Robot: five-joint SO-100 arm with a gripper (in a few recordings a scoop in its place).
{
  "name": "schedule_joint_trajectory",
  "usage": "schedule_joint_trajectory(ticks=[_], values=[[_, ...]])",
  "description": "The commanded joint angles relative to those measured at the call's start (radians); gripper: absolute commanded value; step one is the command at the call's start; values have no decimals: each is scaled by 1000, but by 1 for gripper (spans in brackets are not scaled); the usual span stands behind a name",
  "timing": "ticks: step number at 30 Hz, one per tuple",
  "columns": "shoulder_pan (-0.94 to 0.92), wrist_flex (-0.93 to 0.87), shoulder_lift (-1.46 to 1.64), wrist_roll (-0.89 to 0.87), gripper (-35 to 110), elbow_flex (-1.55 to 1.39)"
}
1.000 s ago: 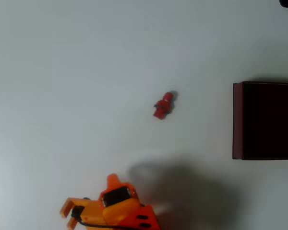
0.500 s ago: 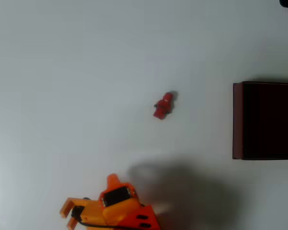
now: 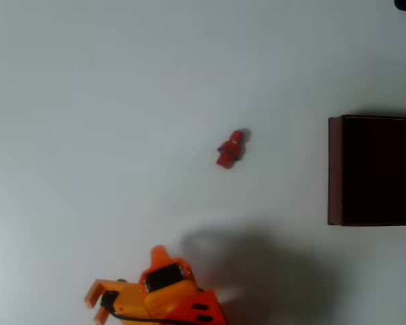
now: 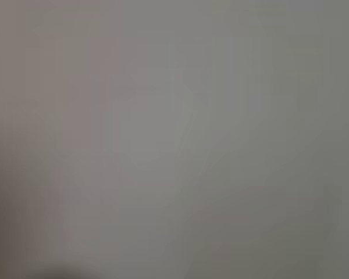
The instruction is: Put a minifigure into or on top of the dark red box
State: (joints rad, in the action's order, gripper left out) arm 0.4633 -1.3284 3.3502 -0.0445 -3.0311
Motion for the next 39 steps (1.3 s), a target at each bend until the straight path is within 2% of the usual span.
schedule_joint_trajectory(ticks=[1,16,20,24,31,39], values=[[12,-20,3,0,0,26],[-43,-17,2,-66,6,26],[-97,-15,0,-256,2,18],[-126,-35,2,-695,1,6],[-150,-173,2,-1075,13,104],[-126,-123,3,-1479,20,101]])
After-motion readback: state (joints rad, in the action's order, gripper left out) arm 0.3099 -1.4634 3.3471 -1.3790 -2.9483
